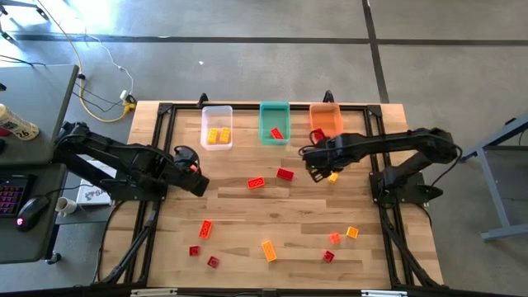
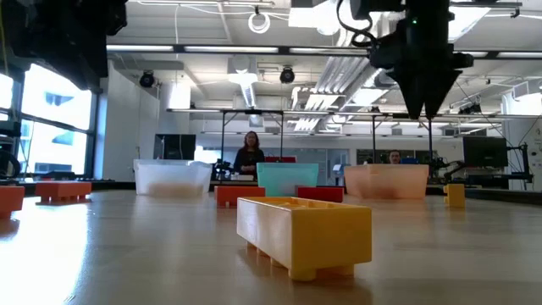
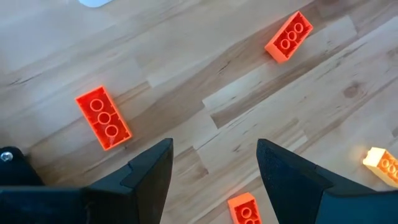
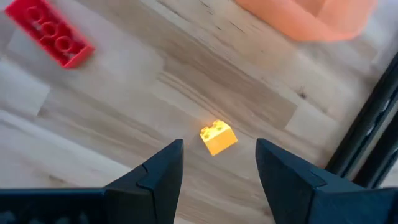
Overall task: Sort & place blocks by color
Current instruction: Put the yellow game piece into the transparent bin
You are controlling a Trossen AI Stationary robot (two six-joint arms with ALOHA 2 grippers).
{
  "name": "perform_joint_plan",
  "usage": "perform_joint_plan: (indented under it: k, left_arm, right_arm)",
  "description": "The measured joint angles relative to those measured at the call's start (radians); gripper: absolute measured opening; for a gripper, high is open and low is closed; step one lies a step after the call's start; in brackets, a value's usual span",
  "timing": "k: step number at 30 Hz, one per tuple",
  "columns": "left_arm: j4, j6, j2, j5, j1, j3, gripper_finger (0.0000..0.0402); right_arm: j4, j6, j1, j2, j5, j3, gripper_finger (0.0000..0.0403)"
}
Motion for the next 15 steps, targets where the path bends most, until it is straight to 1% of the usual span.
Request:
perform_joint_plan:
  k: [7,12,15]
  left_arm:
    - [0.0,0.033,0.0,0.001,0.004,0.0,0.022]
    - [0.0,0.033,0.0,0.003,0.004,0.0,0.022]
    - [0.0,0.05,0.0,0.004,0.004,0.0,0.022]
  right_arm:
    - [0.032,0.183,0.0,-0.031,0.015,-0.1,0.0188]
    - [0.081,0.327,0.0,-0.031,-0.023,-0.167,0.0189]
    - [0.127,0.387,0.0,-0.031,-0.034,-0.205,0.0189]
